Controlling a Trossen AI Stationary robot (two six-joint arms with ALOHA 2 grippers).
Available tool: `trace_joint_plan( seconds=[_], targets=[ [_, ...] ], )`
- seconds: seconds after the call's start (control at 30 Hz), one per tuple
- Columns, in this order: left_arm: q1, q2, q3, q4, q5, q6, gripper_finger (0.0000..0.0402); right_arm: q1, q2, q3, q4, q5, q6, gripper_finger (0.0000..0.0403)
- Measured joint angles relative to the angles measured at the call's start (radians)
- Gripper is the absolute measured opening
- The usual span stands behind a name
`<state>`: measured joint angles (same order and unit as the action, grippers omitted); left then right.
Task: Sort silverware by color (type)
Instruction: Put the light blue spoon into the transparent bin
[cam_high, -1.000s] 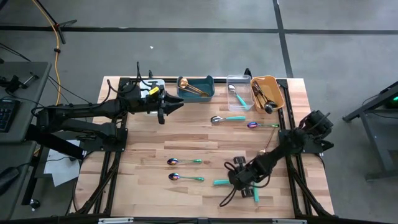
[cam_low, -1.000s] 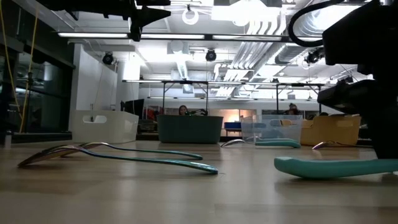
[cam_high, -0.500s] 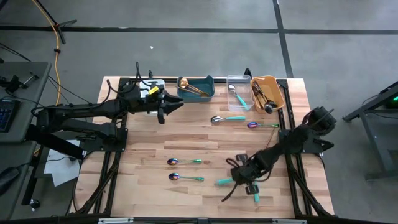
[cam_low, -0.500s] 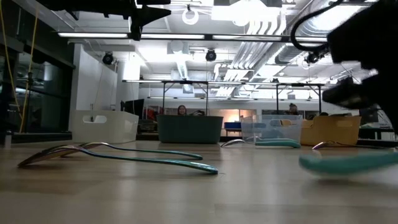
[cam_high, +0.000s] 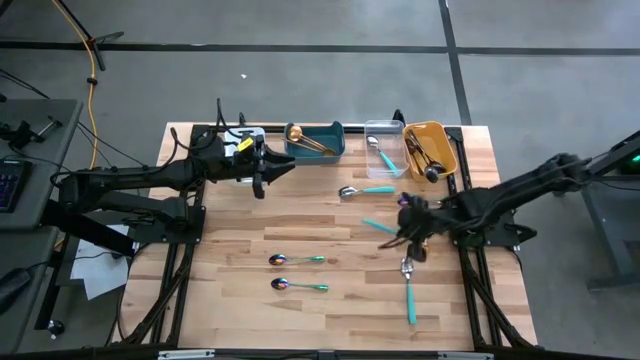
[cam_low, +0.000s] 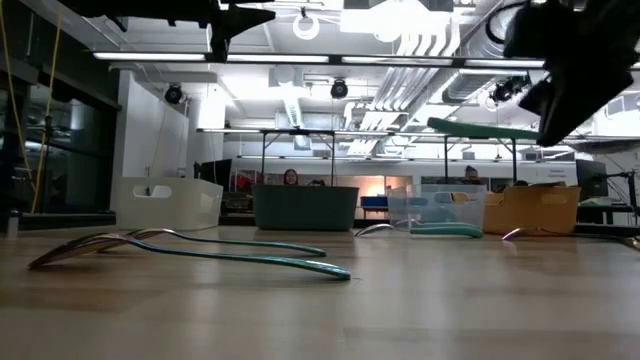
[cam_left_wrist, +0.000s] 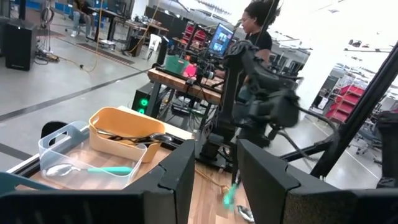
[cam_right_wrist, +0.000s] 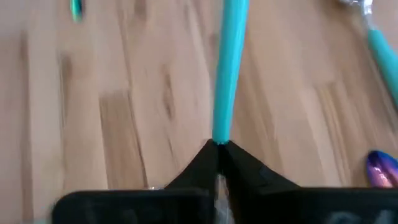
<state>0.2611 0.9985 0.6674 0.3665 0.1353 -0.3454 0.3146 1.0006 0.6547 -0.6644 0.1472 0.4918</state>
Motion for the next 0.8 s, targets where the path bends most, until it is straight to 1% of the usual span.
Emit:
trace_joint_plan(
  seconds=[0.03, 0.1, 0.17, 0.27, 0.33, 0.5, 0.63, 0.7, 0.8],
  targets=[
    [0.000, 0.000, 0.000, -0.001, 0.000, 0.000, 0.0113, -0.010, -0.038, -0.036, 0.046, 0.011, 0.019, 0.0002],
    [0.000, 0.000, 0.000, -0.001, 0.000, 0.000, 0.0113, -0.033, -0.092, -0.093, 0.167, 0.040, 0.046, 0.0002],
    [0.000, 0.000, 0.000, -0.001, 0.000, 0.000, 0.0113, -0.063, -0.107, -0.132, 0.307, 0.081, 0.050, 0.0002],
    [0.000, 0.006, 0.000, -0.003, -0.009, 0.000, 0.0113, -0.124, -0.084, -0.150, 0.514, 0.141, 0.008, 0.0002],
    [0.000, 0.008, 0.000, -0.004, -0.023, 0.000, 0.0113, -0.170, -0.060, -0.146, 0.644, 0.158, -0.051, 0.0002],
    [0.000, 0.010, 0.000, 0.002, -0.071, 0.000, 0.0113, -0.284, 0.014, -0.138, 1.023, 0.160, -0.144, 0.0002],
    [-0.001, 0.012, 0.000, 0.049, -0.072, 0.000, 0.0113, -0.348, 0.054, -0.138, 1.177, 0.104, -0.185, 0.0002],
    [-0.006, 0.013, 0.000, 0.059, -0.071, 0.013, 0.0113, -0.366, 0.068, -0.138, 1.207, 0.084, -0.181, 0.0001],
    [-0.010, 0.014, 0.000, 0.057, -0.070, 0.046, 0.0113, -0.370, 0.075, -0.138, 1.211, 0.083, -0.184, 0.0001]
  ],
)
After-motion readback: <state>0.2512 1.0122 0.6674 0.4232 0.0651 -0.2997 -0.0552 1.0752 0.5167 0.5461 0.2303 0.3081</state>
